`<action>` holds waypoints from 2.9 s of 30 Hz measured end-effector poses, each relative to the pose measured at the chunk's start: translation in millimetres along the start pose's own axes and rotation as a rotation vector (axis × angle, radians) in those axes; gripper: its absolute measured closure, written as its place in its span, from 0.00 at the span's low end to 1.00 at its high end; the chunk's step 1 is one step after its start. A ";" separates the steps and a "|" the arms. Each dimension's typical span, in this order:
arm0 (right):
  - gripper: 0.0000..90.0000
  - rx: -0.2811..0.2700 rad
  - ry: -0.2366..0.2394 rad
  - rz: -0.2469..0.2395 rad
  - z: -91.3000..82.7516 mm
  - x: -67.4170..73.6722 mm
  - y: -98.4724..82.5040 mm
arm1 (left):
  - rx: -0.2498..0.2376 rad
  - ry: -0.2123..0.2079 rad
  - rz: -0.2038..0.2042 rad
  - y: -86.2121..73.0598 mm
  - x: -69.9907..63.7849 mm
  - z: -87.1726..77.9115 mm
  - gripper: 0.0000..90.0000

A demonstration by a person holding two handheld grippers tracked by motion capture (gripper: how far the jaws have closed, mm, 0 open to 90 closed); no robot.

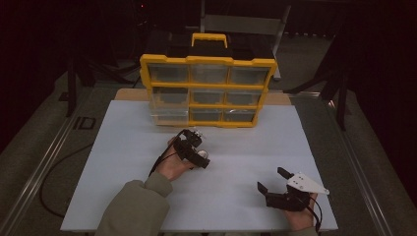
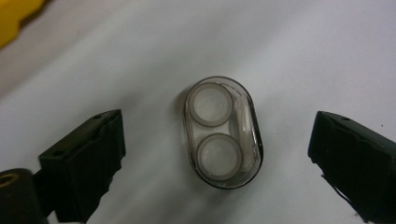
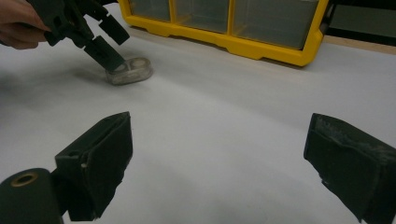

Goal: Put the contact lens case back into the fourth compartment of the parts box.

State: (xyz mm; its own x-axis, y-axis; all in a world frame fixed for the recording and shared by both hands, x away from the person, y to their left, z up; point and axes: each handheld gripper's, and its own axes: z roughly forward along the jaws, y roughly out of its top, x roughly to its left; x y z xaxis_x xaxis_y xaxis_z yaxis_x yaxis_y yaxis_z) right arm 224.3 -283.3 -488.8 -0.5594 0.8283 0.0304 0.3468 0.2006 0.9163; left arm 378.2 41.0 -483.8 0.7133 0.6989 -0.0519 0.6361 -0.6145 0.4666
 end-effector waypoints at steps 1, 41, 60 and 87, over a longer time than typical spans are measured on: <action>0.09 0.000 0.000 -0.001 0.0 -0.1 0.0 | 0.008 -0.007 0.004 0.2 0.1 0.3 0.09; 0.09 0.002 0.001 0.005 0.2 -1.0 -1.0 | 0.081 -0.007 -0.073 6.2 1.7 10.0 0.55; 0.09 0.001 0.001 0.006 0.7 -0.8 -1.3 | 0.015 -0.042 0.036 10.3 3.5 -21.1 0.55; 0.09 0.000 0.004 0.006 0.5 -0.5 -1.3 | -0.034 -0.059 0.162 16.6 6.6 -59.8 0.55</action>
State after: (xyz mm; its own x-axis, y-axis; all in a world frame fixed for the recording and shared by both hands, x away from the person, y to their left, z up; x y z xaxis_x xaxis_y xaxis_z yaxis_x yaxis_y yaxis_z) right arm 224.5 -283.6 -490.2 -0.5600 0.8276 0.0373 0.3503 0.1958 0.9160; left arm 375.8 57.2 -423.6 0.8222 0.5687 -0.0250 0.5021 -0.7039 0.5024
